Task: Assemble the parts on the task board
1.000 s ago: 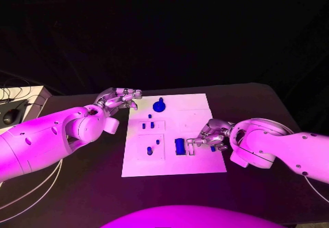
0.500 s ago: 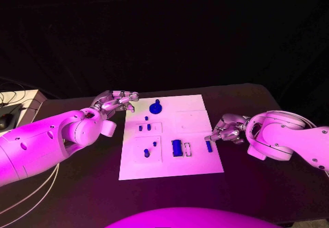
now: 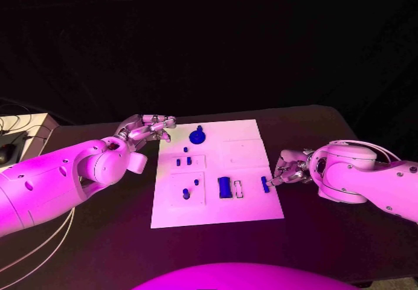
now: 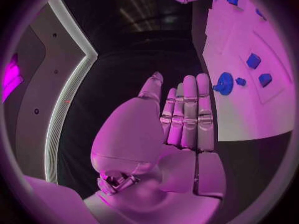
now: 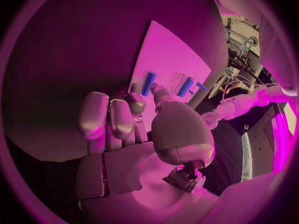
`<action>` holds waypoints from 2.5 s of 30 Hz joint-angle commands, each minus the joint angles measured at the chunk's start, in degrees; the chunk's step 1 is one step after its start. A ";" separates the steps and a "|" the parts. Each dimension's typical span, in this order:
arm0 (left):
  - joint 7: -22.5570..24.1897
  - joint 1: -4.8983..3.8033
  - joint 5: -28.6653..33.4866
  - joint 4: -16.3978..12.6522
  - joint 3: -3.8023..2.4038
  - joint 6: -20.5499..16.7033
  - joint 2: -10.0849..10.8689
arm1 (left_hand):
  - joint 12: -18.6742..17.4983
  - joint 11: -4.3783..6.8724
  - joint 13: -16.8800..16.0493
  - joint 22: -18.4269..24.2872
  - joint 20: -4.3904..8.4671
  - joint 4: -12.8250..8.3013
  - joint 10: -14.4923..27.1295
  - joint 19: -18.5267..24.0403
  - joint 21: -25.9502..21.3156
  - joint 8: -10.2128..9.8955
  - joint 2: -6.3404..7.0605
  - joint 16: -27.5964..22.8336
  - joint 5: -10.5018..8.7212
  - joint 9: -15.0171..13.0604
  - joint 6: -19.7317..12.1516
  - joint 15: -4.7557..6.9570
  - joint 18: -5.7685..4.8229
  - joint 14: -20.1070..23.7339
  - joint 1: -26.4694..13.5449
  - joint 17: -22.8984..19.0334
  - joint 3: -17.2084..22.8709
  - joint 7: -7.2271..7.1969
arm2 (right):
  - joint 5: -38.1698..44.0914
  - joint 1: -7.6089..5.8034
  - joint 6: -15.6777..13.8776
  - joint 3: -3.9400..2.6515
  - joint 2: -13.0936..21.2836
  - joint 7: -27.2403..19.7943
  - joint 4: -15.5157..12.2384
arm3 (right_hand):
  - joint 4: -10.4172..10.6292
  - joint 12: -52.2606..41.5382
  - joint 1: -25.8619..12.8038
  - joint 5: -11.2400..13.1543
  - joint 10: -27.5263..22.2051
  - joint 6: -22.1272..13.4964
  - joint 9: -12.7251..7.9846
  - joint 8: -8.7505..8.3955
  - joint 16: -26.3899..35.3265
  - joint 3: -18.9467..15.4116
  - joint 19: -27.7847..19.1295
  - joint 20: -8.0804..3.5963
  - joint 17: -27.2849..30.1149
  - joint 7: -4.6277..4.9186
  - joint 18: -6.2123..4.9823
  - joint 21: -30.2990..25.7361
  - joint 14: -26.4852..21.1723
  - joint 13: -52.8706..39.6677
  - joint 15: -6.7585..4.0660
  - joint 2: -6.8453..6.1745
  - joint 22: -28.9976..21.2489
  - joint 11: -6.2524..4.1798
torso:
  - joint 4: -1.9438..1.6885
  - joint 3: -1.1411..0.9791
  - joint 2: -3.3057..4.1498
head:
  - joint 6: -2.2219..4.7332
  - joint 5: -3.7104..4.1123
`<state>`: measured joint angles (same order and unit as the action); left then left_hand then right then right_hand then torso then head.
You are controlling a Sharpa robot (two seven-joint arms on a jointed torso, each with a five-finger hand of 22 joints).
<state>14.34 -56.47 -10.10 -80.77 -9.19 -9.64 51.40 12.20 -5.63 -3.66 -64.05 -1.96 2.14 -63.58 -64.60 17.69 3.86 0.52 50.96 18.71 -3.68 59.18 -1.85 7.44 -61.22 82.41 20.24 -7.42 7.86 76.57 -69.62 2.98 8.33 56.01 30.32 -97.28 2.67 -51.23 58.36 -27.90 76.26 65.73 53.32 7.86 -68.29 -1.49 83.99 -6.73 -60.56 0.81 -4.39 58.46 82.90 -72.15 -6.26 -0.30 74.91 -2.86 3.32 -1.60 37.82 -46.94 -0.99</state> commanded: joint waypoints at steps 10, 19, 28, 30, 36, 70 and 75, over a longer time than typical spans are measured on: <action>0.73 0.00 0.20 -0.33 -0.04 1.22 0.11 | 0.31 0.05 -0.04 -0.09 -0.13 -0.33 0.38 -0.09 -0.22 0.20 -0.19 -0.25 -0.08 -0.05 -0.10 -0.14 -0.30 0.18 0.47 0.09 -0.08 -0.06 | 2.30 1.36 0.46 0.08 -2.31 1.66 0.93 | 4.19 -0.31 -1.40 1.76 -0.12 0.07 0.73 0.61 -0.08 -0.53 3.15 -0.13 -0.53 -0.01 0.79 0.38 0.32 -0.29 0.06 -0.76 8.14 -0.26 | -0.03 0.00 0.03 | -0.37 -0.12; 0.55 0.00 0.22 -0.33 -0.04 1.22 0.28 | 0.31 0.05 -0.04 -0.09 -0.13 -0.33 0.38 -0.09 -0.22 0.20 -0.19 -0.25 -0.08 -0.05 -0.10 -0.14 -0.30 0.18 0.47 0.09 -0.08 -0.06 | 1.90 2.12 0.52 0.10 -3.10 1.64 1.01 | 4.75 -0.39 -1.58 2.04 -0.05 0.12 0.80 0.66 -0.04 -0.55 3.14 -0.15 -0.56 -0.12 0.78 0.35 0.32 -0.33 0.10 -0.68 8.12 -0.19 | 0.03 -0.02 0.03 | -0.69 -0.39; 0.39 -0.01 0.22 -0.32 -0.04 1.25 0.26 | 0.31 0.03 -0.04 -0.16 -0.15 -0.35 0.40 -0.09 -0.22 0.19 -0.25 -0.24 -0.09 -0.05 -0.09 -0.15 -0.29 0.20 0.35 0.08 -0.12 -0.04 | 3.92 2.41 0.25 0.18 -4.38 1.78 2.17 | 3.75 -0.47 -0.96 1.80 -0.01 0.03 0.98 0.74 -0.03 -0.39 3.16 -0.18 -0.60 -0.12 0.81 0.49 0.33 -0.38 0.09 0.13 8.16 -0.21 | 0.04 -0.06 -0.01 | -0.67 -0.33; 0.30 -0.01 0.22 -0.33 -0.04 1.26 0.29 | 0.31 0.03 -0.04 -0.16 -0.15 -0.35 0.40 -0.09 -0.22 0.19 -0.25 -0.24 -0.09 -0.05 -0.09 -0.15 -0.29 0.20 0.35 0.08 -0.12 -0.04 | 4.70 2.47 0.15 0.20 -4.68 1.82 2.54 | 2.98 -0.49 -0.72 1.32 -0.04 -0.02 1.05 0.76 -0.05 -0.27 3.15 -0.18 -0.63 -0.13 0.81 0.49 0.34 -0.40 0.08 0.48 8.16 -0.21 | -0.01 -0.10 0.03 | -0.76 -0.38; 0.11 -0.01 0.22 -0.34 -0.04 1.23 0.34 | 0.31 0.02 -0.04 -0.20 -0.16 -0.34 0.41 -0.09 -0.25 0.19 -0.35 -0.24 -0.06 -0.05 -0.10 -0.16 -0.28 0.20 0.29 0.08 -0.12 -0.03 | 5.81 2.52 0.21 0.23 -5.13 1.86 3.41 | 0.26 -0.40 1.23 0.61 -0.25 -0.39 1.07 0.63 -0.01 1.30 3.10 -0.21 -0.68 -0.21 0.81 0.33 0.32 -0.39 -0.01 1.47 8.12 -0.28 | 0.02 -0.05 -0.01 | -0.80 -0.41; -0.37 -0.01 0.22 -0.56 -0.04 1.42 0.59 | 0.26 0.01 -0.04 -0.31 -0.13 -0.47 0.44 -0.10 -0.29 0.18 -0.46 -0.23 -0.06 -0.05 -0.18 -0.15 -0.28 0.19 0.46 0.06 0.03 0.01 | -9.95 1.88 -5.30 0.39 -4.29 0.45 1.66 | -12.66 0.77 1.28 0.57 -0.87 -2.76 3.65 2.15 0.58 31.60 2.75 -0.09 -1.27 0.75 0.77 1.20 0.31 0.56 0.16 0.69 8.23 -0.10 | 0.05 0.01 -0.01 | -1.06 -0.69; -0.42 -0.01 0.19 -0.58 -0.04 1.50 0.61 | 0.26 0.01 -0.04 -0.31 -0.13 -0.47 0.44 -0.10 -0.29 0.18 -0.46 -0.23 -0.06 -0.05 -0.18 -0.15 -0.28 0.19 0.46 0.06 0.03 0.01 | -11.60 1.27 -6.36 0.36 -4.08 0.45 0.31 | -12.67 0.76 1.28 0.57 -0.85 -2.75 3.65 2.15 0.60 31.60 2.75 -0.09 -1.25 0.75 0.77 1.18 0.31 0.56 0.16 0.69 8.22 -0.10 | 0.05 -0.01 -0.02 | -1.11 -0.69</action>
<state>13.78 -56.47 -10.08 -81.18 -9.19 -9.26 52.02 12.19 -5.63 -3.65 -64.32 -1.96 1.97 -63.58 -64.60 17.70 3.85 0.30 50.96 18.71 -3.67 59.18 -1.85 7.44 -61.22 82.63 20.22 -7.26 7.86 68.31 -68.27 -1.62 8.73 51.88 30.76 -96.68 6.23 -50.72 59.68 -27.02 75.16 62.67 56.95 9.92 -67.92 14.12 83.99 -6.73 -61.84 1.61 -4.36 59.36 82.92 -71.64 -6.24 0.45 74.95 -2.57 3.37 -1.60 37.80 -47.99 -1.68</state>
